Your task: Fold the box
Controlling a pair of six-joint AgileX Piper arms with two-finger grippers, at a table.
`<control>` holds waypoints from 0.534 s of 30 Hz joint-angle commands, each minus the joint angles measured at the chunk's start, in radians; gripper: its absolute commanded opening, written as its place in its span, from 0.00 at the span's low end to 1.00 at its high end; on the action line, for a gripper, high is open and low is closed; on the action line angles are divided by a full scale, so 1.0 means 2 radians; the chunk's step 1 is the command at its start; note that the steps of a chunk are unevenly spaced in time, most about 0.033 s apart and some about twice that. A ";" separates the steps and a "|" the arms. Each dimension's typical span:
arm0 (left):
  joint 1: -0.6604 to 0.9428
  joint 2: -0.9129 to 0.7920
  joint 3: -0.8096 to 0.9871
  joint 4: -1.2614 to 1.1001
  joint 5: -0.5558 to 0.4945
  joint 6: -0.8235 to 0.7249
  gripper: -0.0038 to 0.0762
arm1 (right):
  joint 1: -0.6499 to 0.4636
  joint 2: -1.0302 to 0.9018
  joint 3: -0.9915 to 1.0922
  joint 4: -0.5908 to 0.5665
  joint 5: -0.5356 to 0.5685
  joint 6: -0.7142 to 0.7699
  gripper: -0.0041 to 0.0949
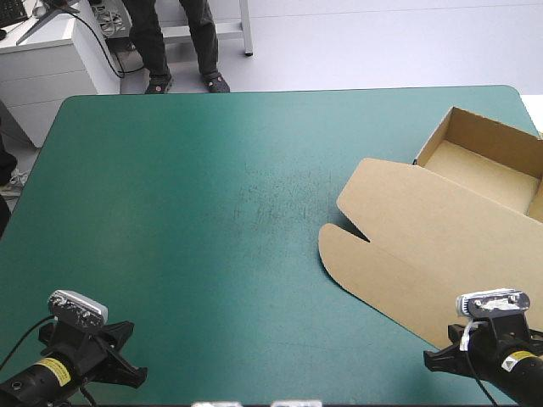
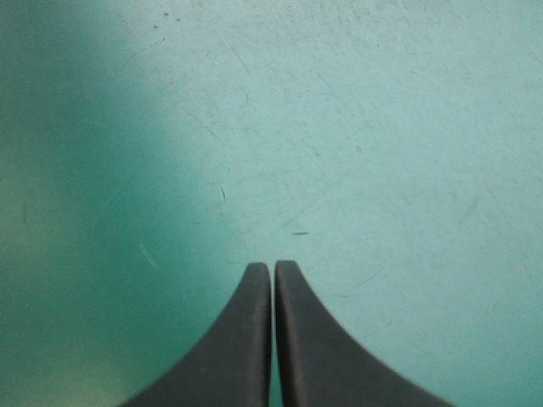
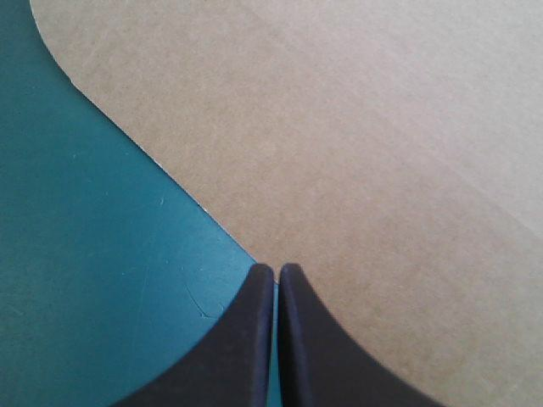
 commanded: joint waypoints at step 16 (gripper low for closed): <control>-0.002 0.005 -0.015 -0.008 -0.027 0.000 0.04 | 0.000 -0.015 0.012 0.042 -0.048 -0.027 0.04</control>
